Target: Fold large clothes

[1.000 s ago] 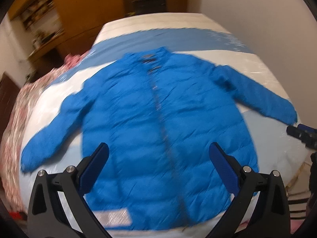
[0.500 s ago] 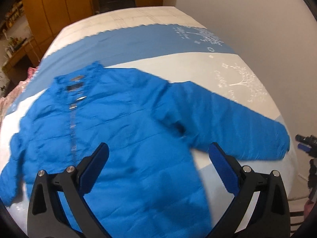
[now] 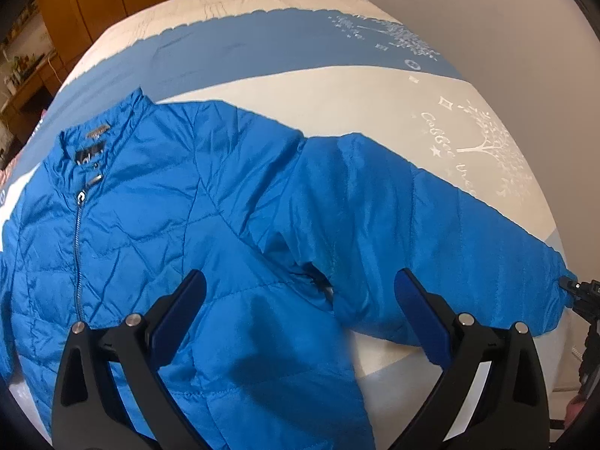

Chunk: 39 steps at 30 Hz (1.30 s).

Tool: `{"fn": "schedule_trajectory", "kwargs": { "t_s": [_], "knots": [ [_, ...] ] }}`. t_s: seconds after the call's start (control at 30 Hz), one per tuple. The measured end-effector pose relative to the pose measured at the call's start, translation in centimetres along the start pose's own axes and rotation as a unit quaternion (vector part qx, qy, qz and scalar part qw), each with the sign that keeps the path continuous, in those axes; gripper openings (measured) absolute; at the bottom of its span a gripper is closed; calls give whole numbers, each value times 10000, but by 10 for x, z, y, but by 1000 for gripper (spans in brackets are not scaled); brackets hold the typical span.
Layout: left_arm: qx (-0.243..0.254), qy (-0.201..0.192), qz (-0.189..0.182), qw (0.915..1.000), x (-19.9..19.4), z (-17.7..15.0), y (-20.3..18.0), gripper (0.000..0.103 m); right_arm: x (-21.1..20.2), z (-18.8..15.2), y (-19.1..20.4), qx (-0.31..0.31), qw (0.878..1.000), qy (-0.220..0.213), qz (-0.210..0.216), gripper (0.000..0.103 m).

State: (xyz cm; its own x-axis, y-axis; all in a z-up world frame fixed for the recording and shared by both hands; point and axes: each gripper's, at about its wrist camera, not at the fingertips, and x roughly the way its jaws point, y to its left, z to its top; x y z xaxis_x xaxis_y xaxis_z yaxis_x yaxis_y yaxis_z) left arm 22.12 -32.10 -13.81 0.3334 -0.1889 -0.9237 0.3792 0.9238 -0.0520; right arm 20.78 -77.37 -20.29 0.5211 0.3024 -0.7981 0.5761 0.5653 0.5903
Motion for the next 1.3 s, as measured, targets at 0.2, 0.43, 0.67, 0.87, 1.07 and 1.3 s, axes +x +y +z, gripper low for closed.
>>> {"fn": "schedule_trajectory", "kwargs": {
  "t_s": [0.2, 0.43, 0.67, 0.87, 1.07, 1.3],
  "knots": [
    [-27, -52, -28, 10000, -11, -3, 14, 99, -31, -9, 74, -622, 9964, -326, 467, 21],
    [-252, -157, 21, 9996, -30, -9, 53, 99, -17, -23, 192, -1674, 9821, -98, 858, 21],
    [-638, -161, 26, 9978, -37, -19, 95, 97, 54, -57, 294, -2661, 9617, 386, 525, 21],
    [-874, -103, -152, 9960, -39, -25, 122, 97, 123, -83, 332, -3115, 9477, 688, -62, 21],
    [-998, -101, -684, 9926, -37, -22, 122, 97, 138, -90, 339, -3119, 9414, 1164, 550, 35],
    [-785, -99, -1412, 9868, -31, -10, 84, 97, 76, -74, 303, -2808, 9527, 751, 886, 37]
  ]
}}
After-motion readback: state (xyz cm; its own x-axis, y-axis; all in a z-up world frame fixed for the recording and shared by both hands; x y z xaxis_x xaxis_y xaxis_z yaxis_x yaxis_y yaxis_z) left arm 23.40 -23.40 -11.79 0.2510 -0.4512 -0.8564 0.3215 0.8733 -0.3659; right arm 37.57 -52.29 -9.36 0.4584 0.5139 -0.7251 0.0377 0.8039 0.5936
